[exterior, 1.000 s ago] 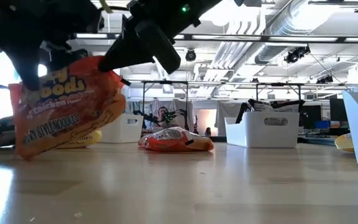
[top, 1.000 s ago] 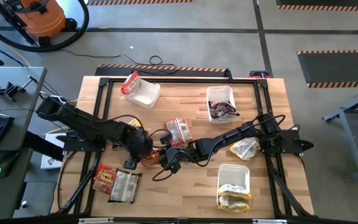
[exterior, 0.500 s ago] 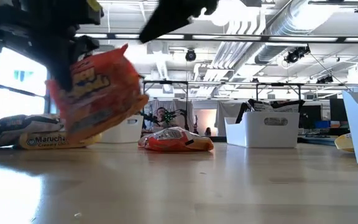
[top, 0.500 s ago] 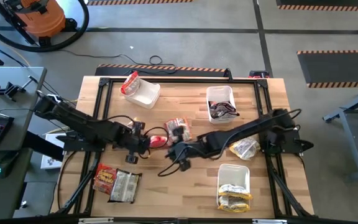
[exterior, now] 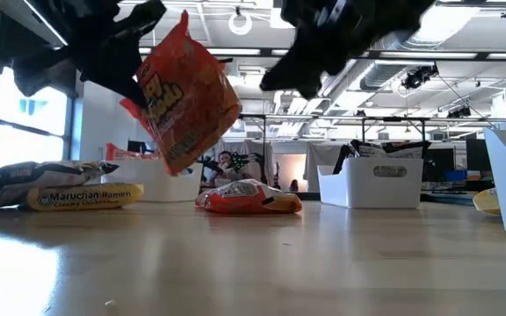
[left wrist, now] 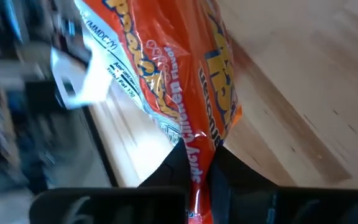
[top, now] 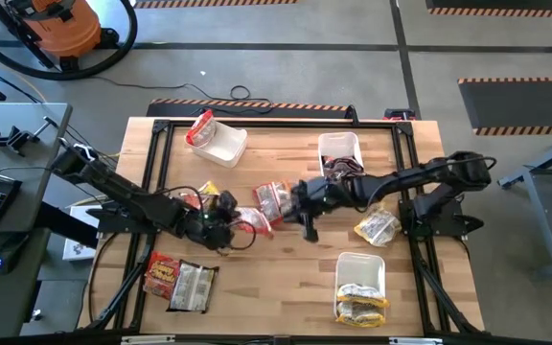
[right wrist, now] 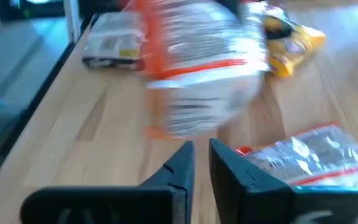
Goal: Sort Maruchan noodles
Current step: Put the orange noodle pack into the top left white bin
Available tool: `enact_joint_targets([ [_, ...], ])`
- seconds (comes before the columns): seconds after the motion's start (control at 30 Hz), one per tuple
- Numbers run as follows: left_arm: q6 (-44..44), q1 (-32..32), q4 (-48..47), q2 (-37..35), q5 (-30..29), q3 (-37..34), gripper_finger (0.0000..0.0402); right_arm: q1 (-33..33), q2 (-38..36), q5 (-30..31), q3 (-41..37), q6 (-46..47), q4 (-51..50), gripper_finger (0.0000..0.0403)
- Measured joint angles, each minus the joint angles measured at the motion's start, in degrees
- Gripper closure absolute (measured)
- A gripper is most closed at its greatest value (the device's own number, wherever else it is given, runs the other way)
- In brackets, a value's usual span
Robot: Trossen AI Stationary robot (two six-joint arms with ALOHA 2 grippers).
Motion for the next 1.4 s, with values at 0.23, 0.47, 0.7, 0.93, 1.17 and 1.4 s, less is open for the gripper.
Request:
enact_joint_targets([
  [0.23,24.2,-2.2,12.9,3.1,-2.5,-3.6,0.0391,-7.3,0.0,-14.4,-1.6,0.7,3.5,0.0276],
  [0.47,42.9,-2.4,17.7,9.7,-6.4,-3.7,0.0388,-11.2,3.6,-25.1,2.9,-4.5,3.8,0.0172],
  [0.7,60.1,-2.5,31.6,14.1,-5.1,-3.7,0.0388,-13.6,12.1,-34.6,8.6,-8.4,3.1,0.0148],
  [0.93,61.8,-2.5,36.1,14.3,-3.5,-3.7,0.0388,-14.7,18.3,-41.6,11.6,-8.9,2.2,0.0148],
  [1.17,63.0,-2.9,37.6,14.2,-3.2,-3.7,0.0388,-14.3,25.2,-51.1,16.0,-9.2,2.4,0.0148],
  [1.4,63.4,-2.9,38.3,14.2,-3.7,-3.7,0.0388,-14.0,29.5,-59.1,19.9,-8.9,2.3,0.0151],
])
